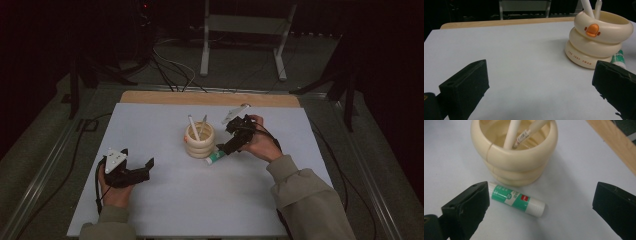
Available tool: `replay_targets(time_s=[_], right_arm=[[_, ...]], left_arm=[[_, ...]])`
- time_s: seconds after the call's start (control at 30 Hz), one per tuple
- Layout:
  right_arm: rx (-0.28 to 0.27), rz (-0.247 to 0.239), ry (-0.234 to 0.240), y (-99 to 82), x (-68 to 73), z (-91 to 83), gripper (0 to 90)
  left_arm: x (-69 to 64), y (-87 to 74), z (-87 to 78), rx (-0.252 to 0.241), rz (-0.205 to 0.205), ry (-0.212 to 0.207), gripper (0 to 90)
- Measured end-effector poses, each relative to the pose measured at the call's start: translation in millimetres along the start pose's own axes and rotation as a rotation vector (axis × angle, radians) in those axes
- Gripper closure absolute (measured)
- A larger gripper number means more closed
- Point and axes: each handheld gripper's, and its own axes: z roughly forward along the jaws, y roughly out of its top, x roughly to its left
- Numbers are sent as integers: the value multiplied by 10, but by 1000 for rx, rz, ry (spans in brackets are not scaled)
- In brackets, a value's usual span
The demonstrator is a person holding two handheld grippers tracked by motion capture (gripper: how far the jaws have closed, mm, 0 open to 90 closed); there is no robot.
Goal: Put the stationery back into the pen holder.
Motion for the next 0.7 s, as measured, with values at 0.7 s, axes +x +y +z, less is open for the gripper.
replay_targets(time_s=[0.7], right_arm=[[155, -87, 36, -61, 41, 407, 14]], left_arm=[[6, 0, 0, 0, -3, -2, 13]])
